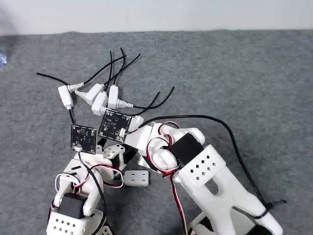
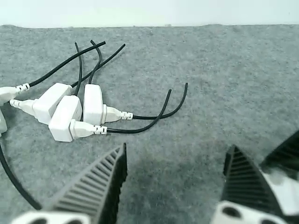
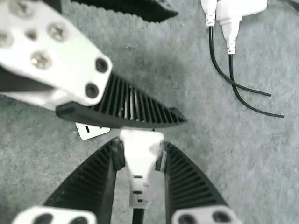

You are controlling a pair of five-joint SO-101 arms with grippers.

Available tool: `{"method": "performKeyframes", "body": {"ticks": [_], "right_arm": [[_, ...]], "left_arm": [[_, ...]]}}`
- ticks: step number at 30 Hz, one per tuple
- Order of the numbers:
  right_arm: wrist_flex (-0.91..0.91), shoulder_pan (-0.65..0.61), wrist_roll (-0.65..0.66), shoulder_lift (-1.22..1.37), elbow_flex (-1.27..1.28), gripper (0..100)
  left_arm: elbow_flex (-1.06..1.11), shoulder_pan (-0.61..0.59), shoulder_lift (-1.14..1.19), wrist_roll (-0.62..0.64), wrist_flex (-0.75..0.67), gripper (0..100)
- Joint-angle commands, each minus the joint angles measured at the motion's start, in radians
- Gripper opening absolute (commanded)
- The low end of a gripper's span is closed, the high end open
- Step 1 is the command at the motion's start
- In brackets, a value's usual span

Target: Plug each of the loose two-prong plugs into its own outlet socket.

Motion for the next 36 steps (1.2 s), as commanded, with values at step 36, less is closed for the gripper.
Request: {"method": "performKeyframes", "body": {"ticks": [36], "right_arm": [[-0.039,0.002,-0.046,-0.125,-0.077,0.9]], "left_arm": [[0.004,-0.002,0.006,-0.002,0.011,32]]}}
